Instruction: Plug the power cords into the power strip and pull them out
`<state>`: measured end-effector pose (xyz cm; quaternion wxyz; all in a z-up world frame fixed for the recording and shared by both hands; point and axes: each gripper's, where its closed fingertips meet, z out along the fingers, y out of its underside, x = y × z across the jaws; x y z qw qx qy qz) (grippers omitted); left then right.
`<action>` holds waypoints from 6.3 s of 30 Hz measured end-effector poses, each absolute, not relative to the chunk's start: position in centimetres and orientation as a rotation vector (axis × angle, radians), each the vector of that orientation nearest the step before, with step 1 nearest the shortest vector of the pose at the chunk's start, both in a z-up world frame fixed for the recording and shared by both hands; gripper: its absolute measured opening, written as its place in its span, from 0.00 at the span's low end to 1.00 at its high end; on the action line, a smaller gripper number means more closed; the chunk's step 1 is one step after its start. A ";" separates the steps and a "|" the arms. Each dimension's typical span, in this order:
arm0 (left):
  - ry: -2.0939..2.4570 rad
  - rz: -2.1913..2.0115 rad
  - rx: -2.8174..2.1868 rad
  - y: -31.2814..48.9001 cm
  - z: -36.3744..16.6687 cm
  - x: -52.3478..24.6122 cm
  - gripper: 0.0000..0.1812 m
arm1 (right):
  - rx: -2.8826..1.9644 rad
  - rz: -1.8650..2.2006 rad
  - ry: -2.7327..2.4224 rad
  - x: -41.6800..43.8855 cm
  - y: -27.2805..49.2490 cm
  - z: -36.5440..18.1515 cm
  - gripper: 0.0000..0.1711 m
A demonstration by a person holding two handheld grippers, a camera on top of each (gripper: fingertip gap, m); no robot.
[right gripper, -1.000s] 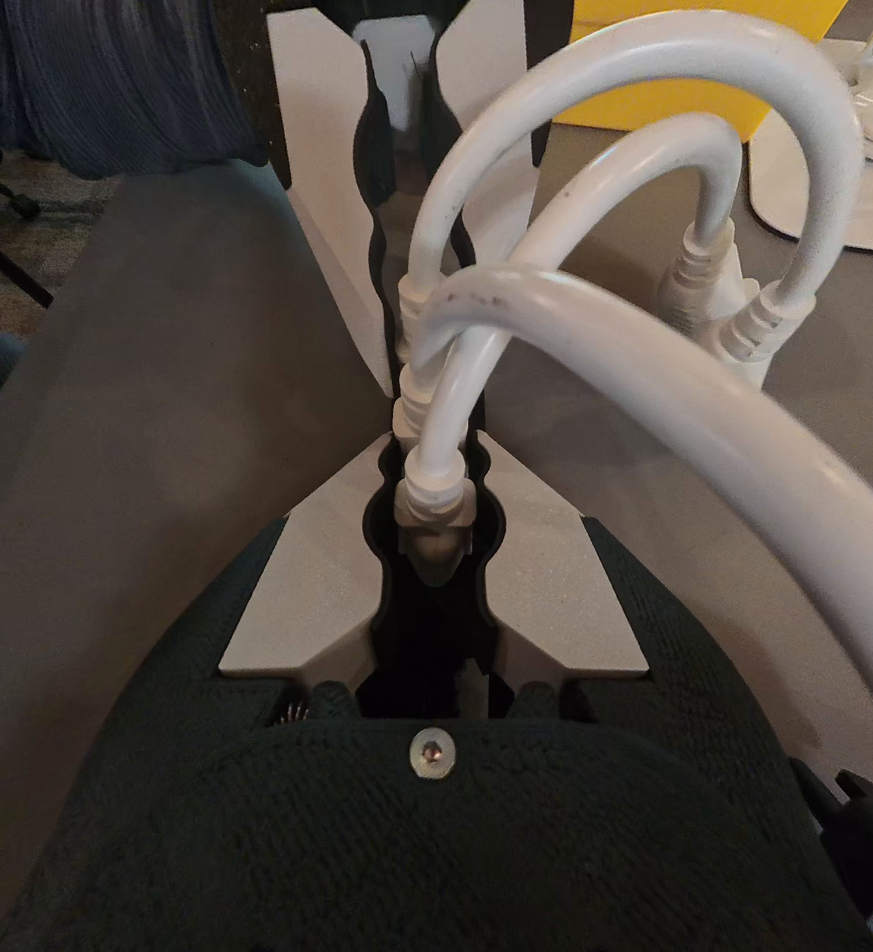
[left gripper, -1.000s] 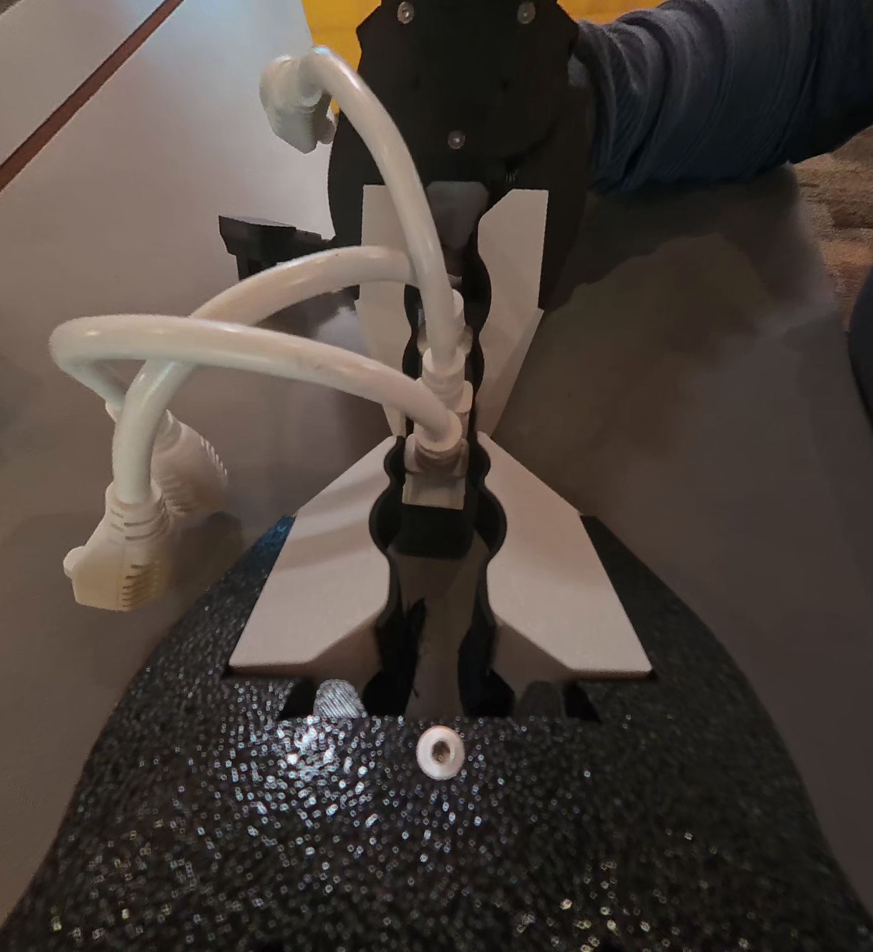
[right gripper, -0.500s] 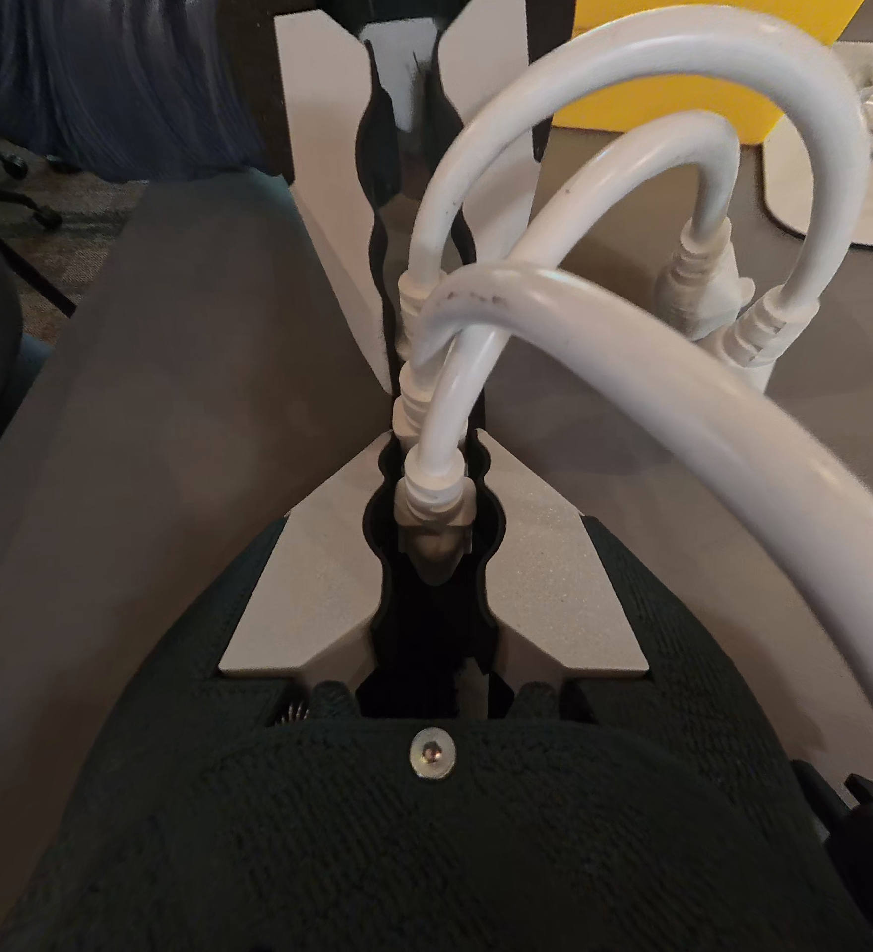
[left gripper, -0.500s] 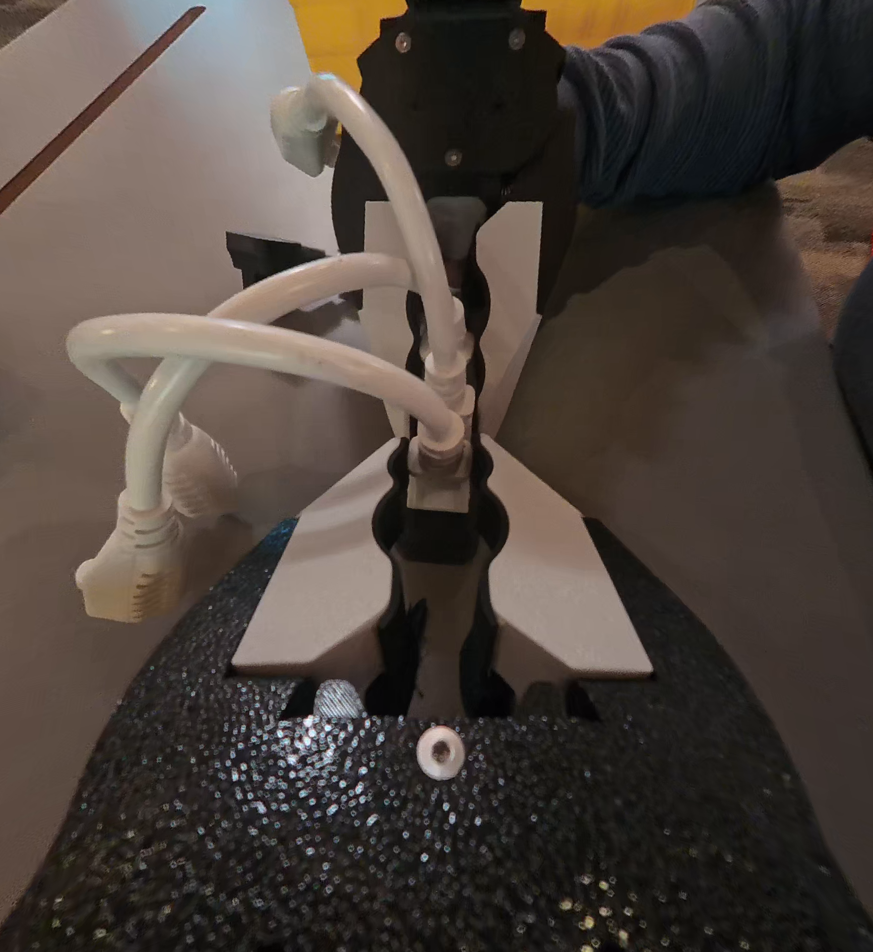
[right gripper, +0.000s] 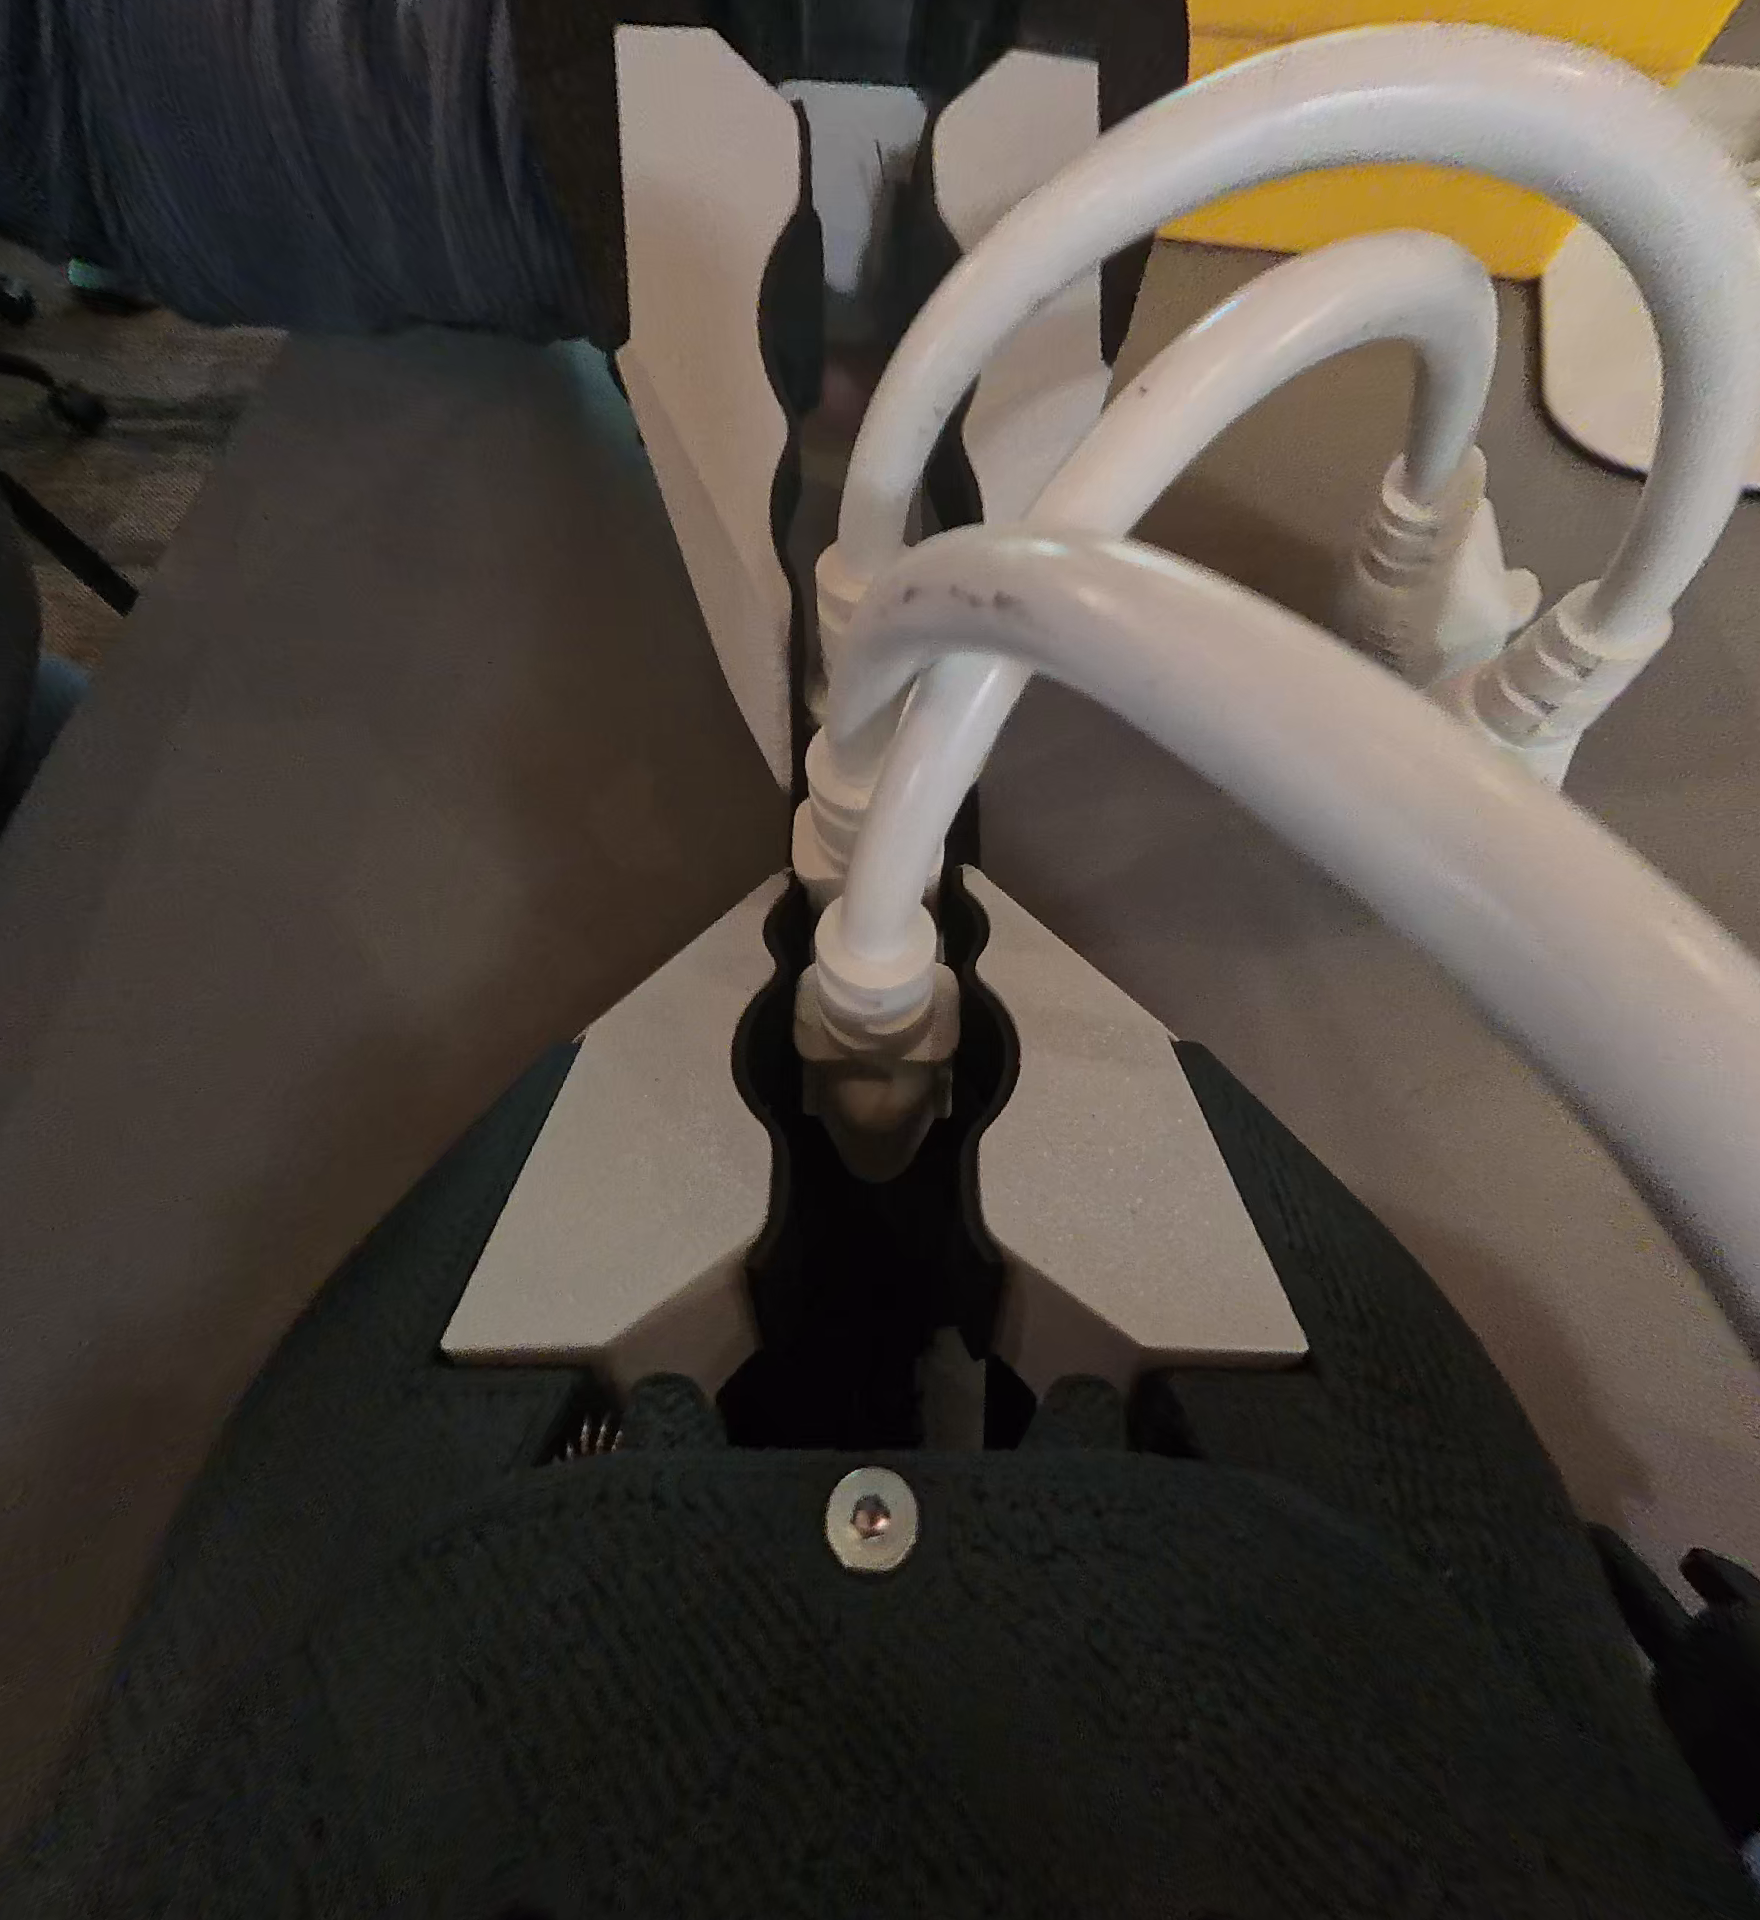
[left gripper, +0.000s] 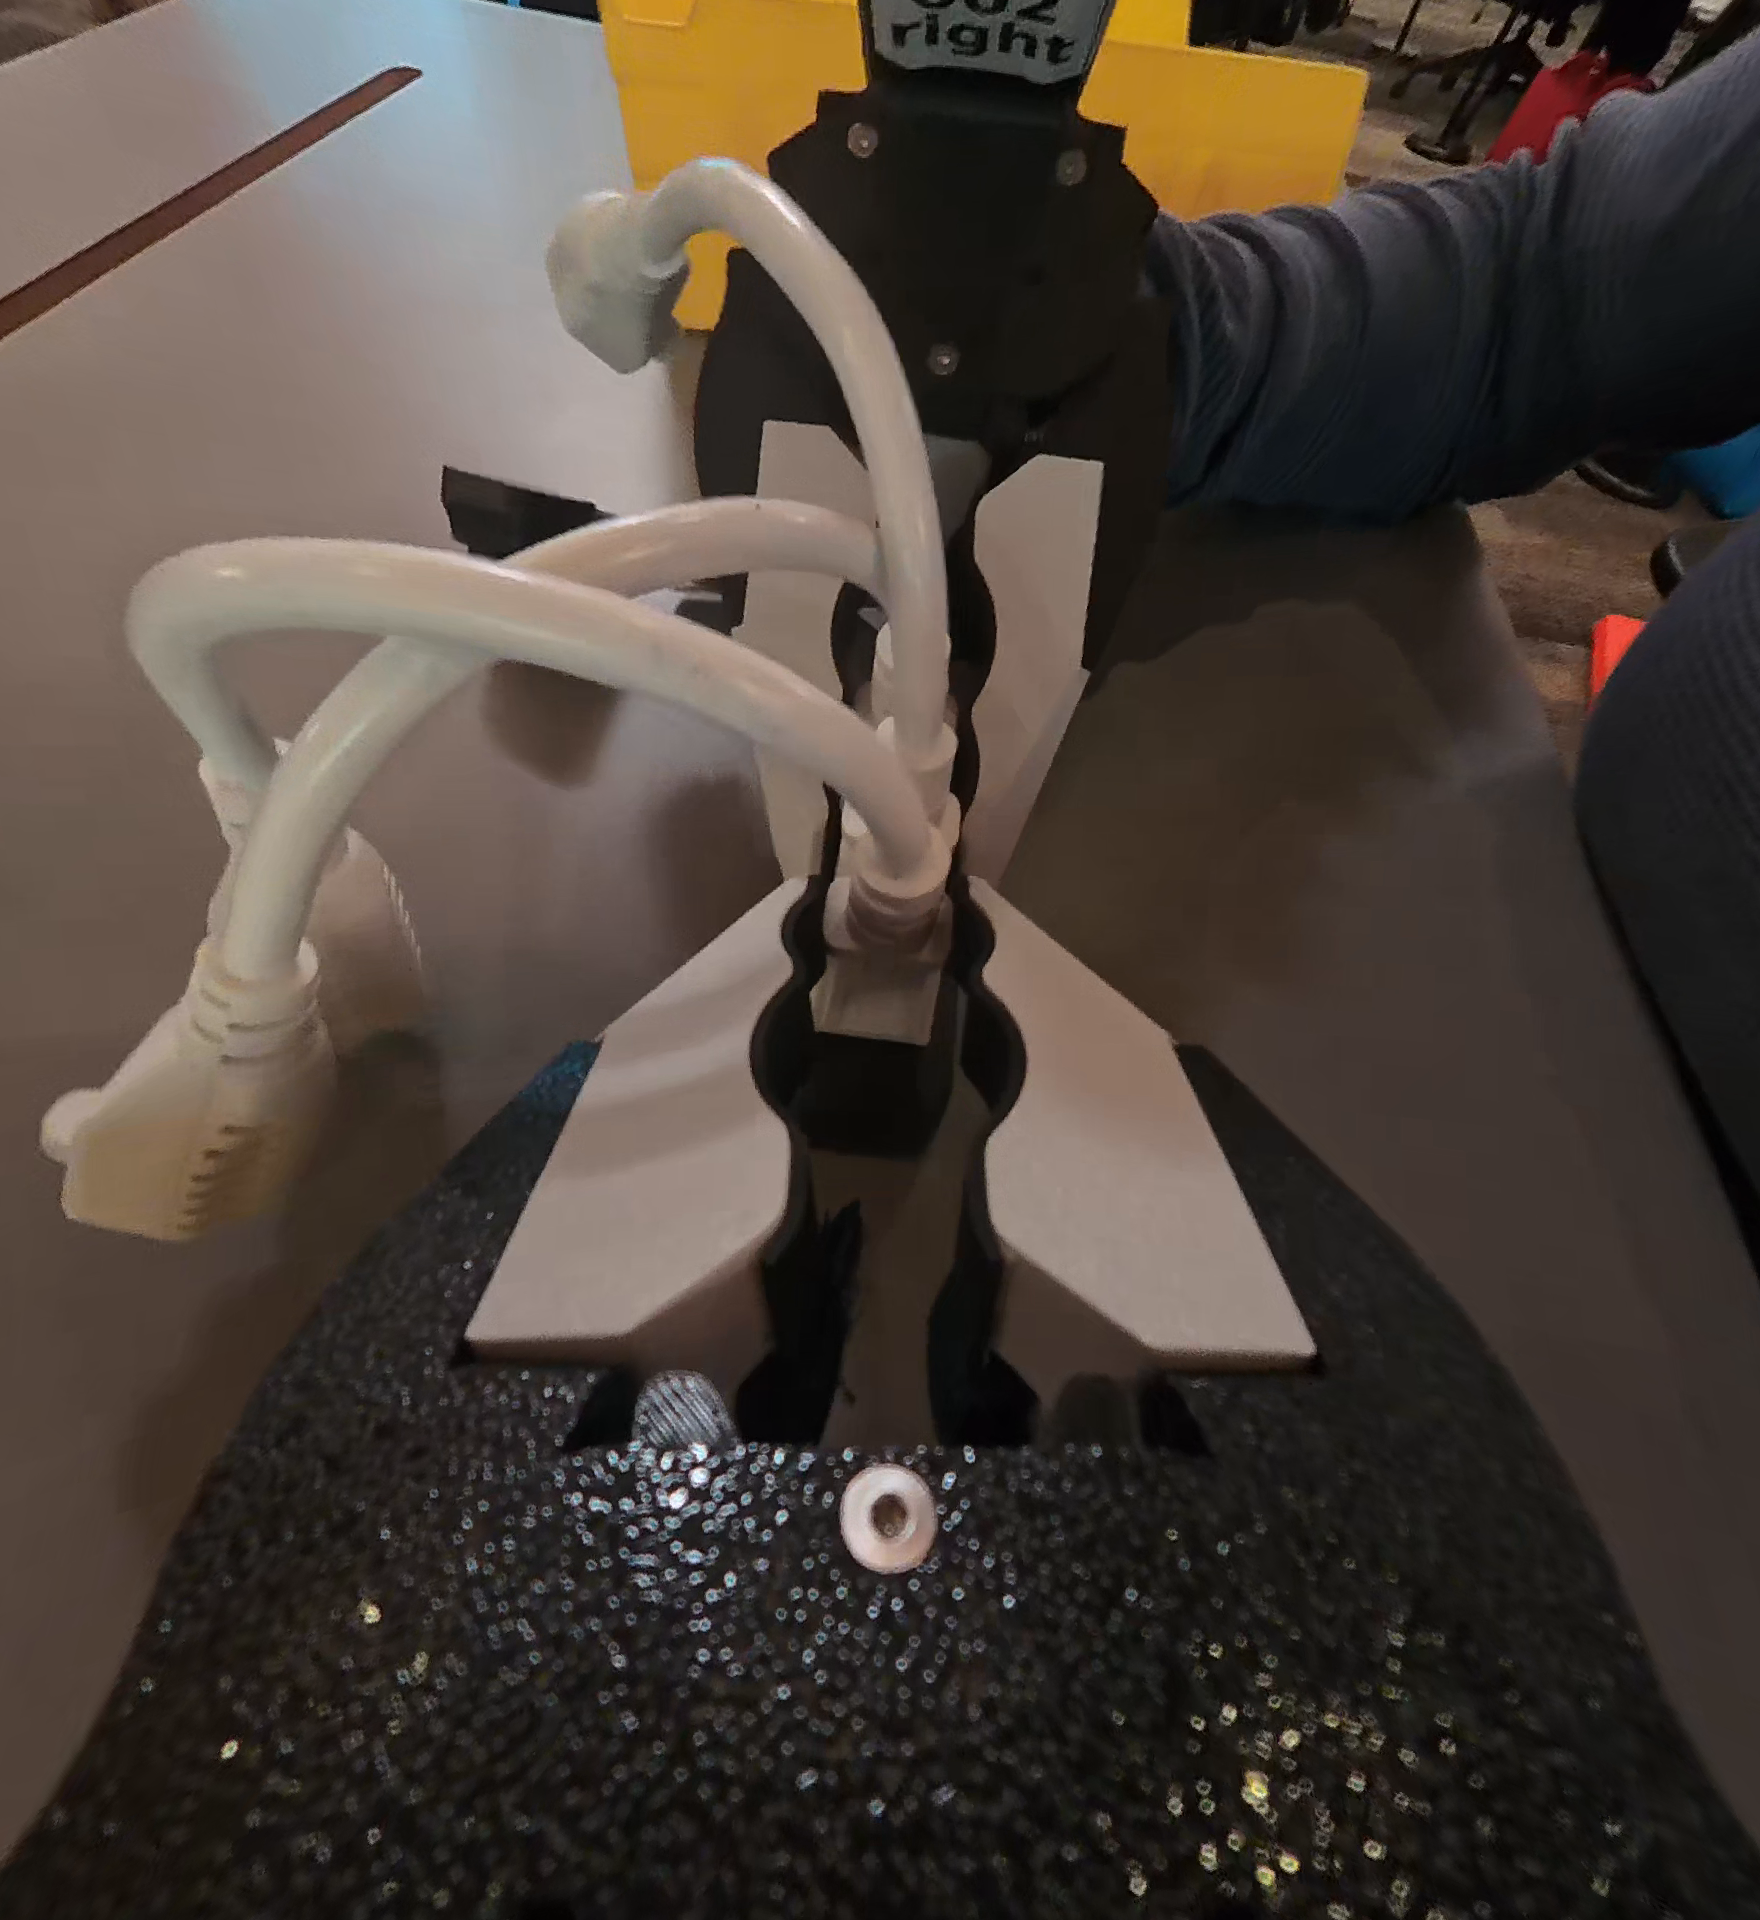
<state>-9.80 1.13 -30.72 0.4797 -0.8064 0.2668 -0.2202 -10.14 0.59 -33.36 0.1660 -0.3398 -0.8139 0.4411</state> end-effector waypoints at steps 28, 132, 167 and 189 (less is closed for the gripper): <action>0.639 -0.467 -2.068 1.2 -32.8 -11.3 0.44 | -0.983 1.373 -2.226 -10.6 1.0 -32.5 0.38; 0.248 -0.228 -1.681 3.7 -27.7 -16.4 0.46 | -0.488 0.541 -1.406 -7.3 10.6 -25.6 0.10; 0.116 0.099 -1.891 4.3 -30.6 -20.8 0.45 | -0.479 0.517 -1.444 -7.5 10.3 -26.3 0.10; 0.119 0.172 -1.911 4.4 -30.9 -21.1 0.37 | -0.481 0.518 -1.458 -7.7 10.3 -26.6 0.10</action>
